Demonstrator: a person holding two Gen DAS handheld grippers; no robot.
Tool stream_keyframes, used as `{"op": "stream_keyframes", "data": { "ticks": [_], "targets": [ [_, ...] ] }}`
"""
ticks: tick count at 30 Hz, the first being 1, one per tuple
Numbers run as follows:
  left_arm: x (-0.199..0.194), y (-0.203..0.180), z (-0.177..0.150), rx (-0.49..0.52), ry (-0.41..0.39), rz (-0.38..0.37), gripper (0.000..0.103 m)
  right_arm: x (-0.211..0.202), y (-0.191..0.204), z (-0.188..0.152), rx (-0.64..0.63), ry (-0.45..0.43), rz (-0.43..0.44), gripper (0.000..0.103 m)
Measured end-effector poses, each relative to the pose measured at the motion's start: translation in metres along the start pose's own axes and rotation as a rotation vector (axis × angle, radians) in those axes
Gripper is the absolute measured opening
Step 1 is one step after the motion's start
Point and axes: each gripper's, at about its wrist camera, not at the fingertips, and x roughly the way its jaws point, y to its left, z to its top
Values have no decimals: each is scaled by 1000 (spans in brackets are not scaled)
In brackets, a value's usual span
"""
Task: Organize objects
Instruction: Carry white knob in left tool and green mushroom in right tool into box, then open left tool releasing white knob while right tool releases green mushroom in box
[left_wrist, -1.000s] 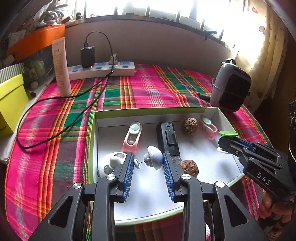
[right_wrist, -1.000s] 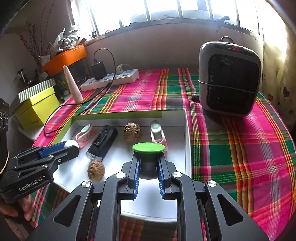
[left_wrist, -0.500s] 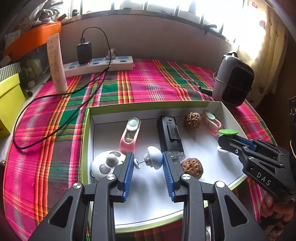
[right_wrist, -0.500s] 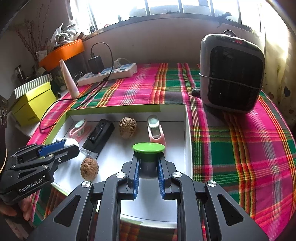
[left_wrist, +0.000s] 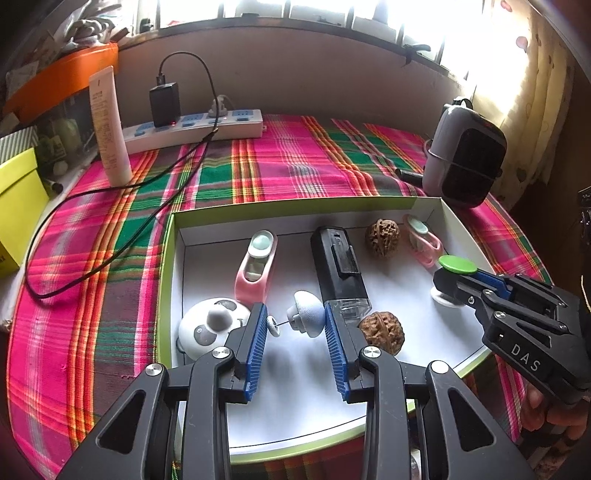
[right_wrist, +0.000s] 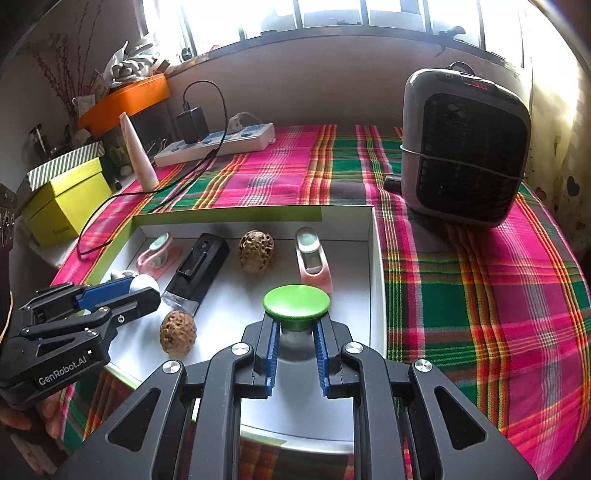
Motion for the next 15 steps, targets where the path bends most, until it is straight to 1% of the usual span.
{"op": "stream_keyframes", "data": {
  "ticks": [4, 6, 8, 10, 15],
  "targets": [
    [0, 0, 0, 0, 1, 0, 30, 0, 1, 0, -2, 3, -1, 18],
    [0, 0, 0, -1, 0, -1, 31, 0, 1, 0, -5, 3, 0, 20],
    [0, 0, 0, -2, -1, 0, 31, -2, 2, -1, -9, 2, 3, 29],
    [-1, 1, 0, -3, 0, 1, 31, -2, 3, -2, -13, 4, 1, 32],
    [-2, 2, -1, -5, 0, -1, 32, -3, 4, -3, -16, 6, -2, 32]
  ]
}}
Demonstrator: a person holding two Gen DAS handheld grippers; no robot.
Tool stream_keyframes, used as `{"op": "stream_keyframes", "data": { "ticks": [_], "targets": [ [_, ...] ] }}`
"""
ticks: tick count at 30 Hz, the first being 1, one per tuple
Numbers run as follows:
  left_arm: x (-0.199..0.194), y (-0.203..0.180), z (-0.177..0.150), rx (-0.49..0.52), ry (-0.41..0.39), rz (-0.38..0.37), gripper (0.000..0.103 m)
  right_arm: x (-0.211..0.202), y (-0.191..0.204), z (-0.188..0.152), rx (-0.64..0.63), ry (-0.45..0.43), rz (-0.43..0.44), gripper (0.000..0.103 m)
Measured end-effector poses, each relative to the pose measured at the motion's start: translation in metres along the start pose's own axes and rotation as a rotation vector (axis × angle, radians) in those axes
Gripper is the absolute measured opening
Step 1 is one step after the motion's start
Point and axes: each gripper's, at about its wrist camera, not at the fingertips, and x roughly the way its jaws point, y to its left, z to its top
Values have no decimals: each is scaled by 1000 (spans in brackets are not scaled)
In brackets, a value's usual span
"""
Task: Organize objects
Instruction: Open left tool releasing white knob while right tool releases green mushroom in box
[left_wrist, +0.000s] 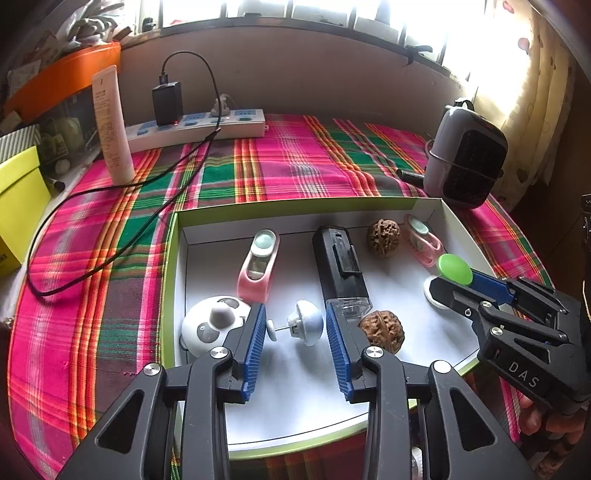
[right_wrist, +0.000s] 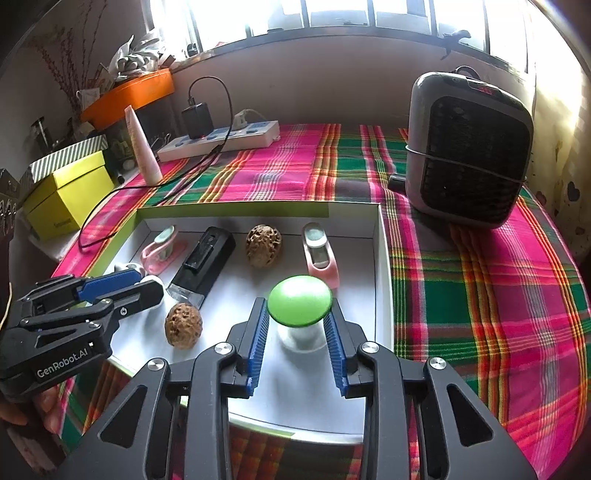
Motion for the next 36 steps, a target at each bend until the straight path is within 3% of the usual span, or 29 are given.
{"op": "stream_keyframes", "data": {
  "ticks": [8, 36],
  "targets": [
    [-3, 0, 0, 0, -5, -1, 35, -3, 6, -1, -28, -11, -7, 46],
    [-42, -12, -20, 10, -66, -7, 42, -29, 12, -11, -14, -61, 7, 47]
  ]
}}
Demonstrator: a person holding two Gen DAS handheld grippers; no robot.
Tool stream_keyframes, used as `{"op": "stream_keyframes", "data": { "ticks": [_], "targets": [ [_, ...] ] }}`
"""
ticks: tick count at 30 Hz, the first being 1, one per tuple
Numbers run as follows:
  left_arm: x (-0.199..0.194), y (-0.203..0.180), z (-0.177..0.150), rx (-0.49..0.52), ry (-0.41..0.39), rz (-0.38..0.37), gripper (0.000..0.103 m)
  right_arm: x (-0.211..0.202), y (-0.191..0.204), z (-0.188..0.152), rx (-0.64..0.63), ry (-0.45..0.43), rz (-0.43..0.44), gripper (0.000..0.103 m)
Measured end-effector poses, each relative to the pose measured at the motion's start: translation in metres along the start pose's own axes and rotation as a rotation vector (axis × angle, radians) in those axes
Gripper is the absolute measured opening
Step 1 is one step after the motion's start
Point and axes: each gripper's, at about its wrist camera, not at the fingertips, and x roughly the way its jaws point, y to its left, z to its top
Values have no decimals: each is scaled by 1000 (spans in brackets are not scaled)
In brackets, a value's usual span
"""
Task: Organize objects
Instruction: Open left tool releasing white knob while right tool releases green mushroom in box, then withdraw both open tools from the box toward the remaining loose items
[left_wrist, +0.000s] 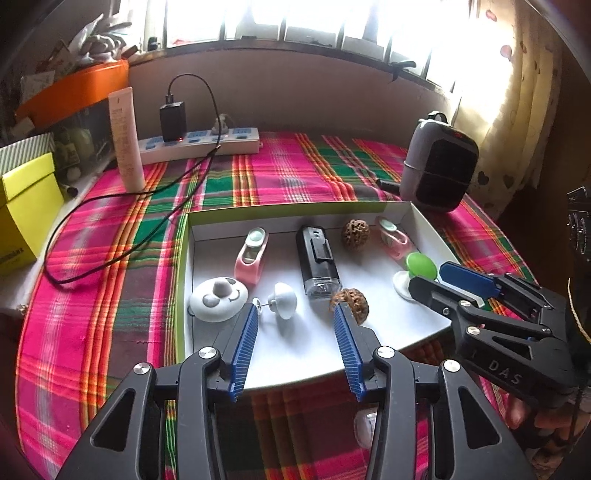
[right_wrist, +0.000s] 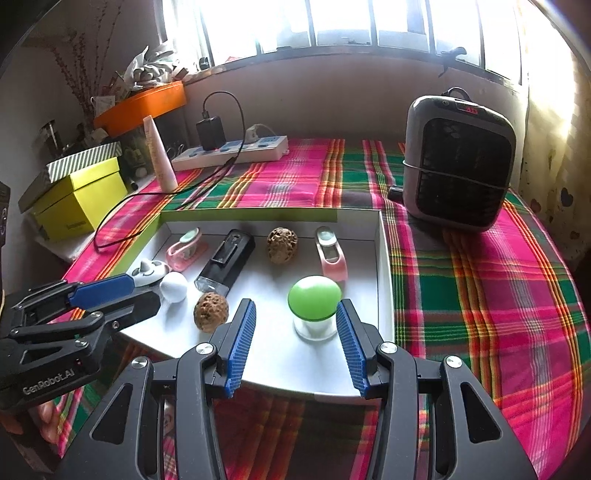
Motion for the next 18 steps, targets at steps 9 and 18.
{"op": "stream_keyframes", "data": {
  "ticks": [9, 18],
  "targets": [
    [-11, -4, -7, 9, -13, 0, 42, -10, 3, -4, 2, -24, 6, 47],
    [-24, -9, -15, 24, -41, -4, 42, -26, 8, -12, 6, -50, 27, 48]
  ]
}}
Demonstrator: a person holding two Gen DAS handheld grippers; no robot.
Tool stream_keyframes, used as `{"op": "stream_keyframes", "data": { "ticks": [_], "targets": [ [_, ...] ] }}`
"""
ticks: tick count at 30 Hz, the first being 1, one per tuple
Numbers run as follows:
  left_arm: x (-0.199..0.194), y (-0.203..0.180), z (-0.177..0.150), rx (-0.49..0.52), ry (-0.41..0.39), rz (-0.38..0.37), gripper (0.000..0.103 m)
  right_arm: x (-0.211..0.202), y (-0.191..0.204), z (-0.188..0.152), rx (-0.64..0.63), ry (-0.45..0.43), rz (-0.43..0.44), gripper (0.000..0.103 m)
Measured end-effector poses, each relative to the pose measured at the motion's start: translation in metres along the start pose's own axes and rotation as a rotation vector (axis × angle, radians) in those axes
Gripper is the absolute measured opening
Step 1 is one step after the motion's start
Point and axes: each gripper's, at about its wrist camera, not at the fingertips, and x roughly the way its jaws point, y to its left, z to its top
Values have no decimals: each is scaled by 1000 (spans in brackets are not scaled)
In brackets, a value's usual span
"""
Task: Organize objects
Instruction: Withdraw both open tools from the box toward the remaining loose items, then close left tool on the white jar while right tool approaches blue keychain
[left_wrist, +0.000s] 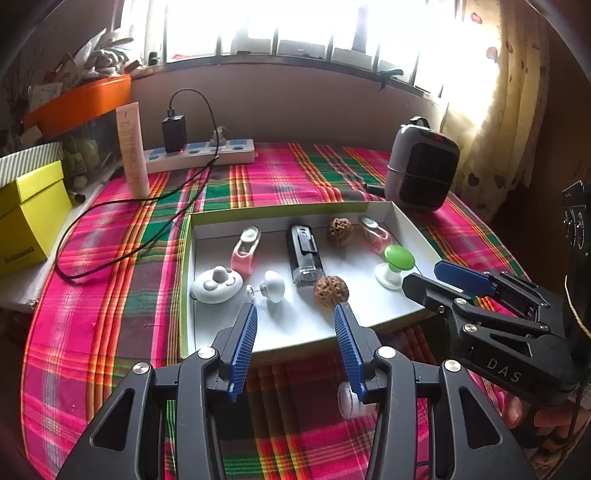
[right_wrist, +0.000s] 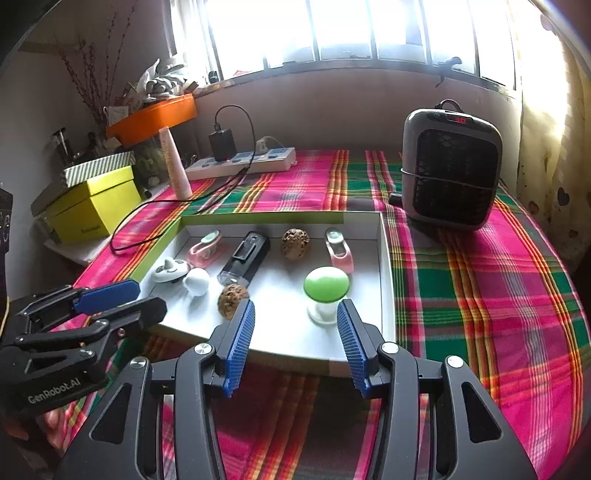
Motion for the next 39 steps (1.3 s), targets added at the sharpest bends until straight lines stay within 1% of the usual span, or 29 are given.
{"op": "stream_keyframes", "data": {
  "ticks": [11, 20, 25, 29, 32, 39],
  "targets": [
    [-10, -7, -17, 6, 9, -24, 43, -21, 9, -14, -39, -21, 3, 48],
    [-11, -7, -28, 5, 28, -30, 45, -27, 10, -26, -44, -12, -1, 48],
    [-10, -4, -36, -4, 48, -78, 46, -31, 7, -35, -34, -2, -1, 48],
    [-6, -7, -42, -1, 73, -87, 47, -32, 5, -38, -22, 0, 2, 48],
    [-6, -11, -44, 9, 81, -111, 48, -34, 4, -41, -20, 3, 0, 48],
    [1, -22, -46, 36, 103, -120, 49, -35, -4, -44, 10, 9, -2, 49]
  ]
}}
